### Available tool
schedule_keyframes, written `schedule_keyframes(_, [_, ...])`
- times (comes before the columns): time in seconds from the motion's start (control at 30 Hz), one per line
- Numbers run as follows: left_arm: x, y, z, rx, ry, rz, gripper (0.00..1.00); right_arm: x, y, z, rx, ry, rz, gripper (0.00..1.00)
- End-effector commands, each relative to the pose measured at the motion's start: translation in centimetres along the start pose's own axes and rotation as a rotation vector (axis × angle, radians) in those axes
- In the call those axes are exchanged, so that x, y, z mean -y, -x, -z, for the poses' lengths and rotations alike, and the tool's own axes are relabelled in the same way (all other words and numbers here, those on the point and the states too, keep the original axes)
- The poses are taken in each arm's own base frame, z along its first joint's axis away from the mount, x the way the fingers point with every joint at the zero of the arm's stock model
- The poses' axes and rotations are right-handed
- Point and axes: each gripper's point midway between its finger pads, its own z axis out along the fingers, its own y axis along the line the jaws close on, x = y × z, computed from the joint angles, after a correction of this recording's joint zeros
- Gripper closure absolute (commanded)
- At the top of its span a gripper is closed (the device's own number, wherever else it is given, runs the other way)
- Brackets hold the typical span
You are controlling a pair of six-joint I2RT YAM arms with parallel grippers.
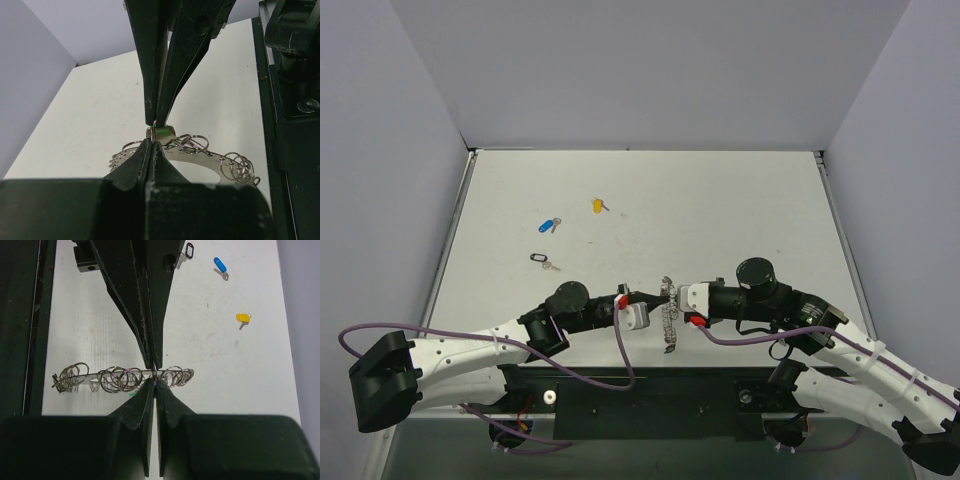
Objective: Put the keys on the keyring
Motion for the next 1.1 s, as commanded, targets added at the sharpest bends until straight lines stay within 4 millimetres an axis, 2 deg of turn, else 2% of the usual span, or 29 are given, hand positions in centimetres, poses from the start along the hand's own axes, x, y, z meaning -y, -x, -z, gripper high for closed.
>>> schedule_keyframes(0.0, [-0.2,2.9,-0.8,0.067,-0.015,-0.03,1.0,1.1,2.2,0.0,0.078,-0.03,0.03,1.0])
schedule_keyframes(1.07, [0.0,1.9,-1.0,-0.011,0.0,-0.09,1.0,0.7,2.3,-0.4,0.077,-0.007,0.013,1.0])
